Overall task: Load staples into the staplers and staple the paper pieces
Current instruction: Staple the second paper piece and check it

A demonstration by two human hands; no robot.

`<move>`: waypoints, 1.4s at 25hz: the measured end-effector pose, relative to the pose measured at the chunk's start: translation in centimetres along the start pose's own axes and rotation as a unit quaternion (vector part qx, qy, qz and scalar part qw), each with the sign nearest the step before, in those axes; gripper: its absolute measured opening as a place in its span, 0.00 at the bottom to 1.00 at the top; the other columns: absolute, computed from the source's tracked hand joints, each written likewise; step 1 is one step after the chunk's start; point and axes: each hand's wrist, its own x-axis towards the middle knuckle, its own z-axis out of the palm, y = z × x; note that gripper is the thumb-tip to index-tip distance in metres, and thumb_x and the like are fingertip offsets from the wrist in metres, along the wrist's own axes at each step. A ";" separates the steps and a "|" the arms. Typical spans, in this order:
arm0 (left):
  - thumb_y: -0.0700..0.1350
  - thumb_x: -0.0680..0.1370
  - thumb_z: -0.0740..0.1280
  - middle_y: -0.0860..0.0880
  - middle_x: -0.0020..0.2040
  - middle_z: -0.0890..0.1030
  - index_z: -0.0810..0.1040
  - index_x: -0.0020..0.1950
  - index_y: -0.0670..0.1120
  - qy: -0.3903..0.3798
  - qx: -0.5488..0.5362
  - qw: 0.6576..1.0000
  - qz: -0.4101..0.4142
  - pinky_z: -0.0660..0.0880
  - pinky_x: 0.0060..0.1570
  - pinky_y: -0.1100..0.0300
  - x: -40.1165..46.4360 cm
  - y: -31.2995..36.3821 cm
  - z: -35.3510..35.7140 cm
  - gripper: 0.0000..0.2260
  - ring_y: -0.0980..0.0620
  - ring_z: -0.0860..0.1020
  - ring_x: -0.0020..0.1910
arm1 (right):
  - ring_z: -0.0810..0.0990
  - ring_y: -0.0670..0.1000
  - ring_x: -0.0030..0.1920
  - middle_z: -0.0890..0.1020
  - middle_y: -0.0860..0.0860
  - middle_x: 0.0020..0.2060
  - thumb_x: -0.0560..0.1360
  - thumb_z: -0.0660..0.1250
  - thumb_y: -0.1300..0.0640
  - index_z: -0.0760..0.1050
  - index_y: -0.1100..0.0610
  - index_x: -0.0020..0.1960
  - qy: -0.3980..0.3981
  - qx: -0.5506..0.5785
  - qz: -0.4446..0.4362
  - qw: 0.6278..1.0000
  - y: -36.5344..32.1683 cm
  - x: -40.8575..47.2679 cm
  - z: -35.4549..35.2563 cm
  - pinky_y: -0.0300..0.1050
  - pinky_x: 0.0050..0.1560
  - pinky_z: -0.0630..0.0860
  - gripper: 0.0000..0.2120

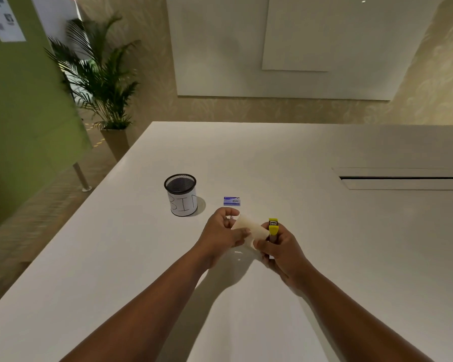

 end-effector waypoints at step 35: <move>0.38 0.78 0.73 0.46 0.41 0.87 0.84 0.45 0.45 0.045 0.041 0.997 0.050 0.82 0.47 0.57 -0.9 -1.9 2.6 0.03 0.52 0.84 0.40 | 0.79 0.47 0.33 0.77 0.49 0.29 0.77 0.72 0.65 0.72 0.57 0.36 0.035 0.031 -0.018 0.999 0.6 0.1 -1.1 0.47 0.44 0.80 0.14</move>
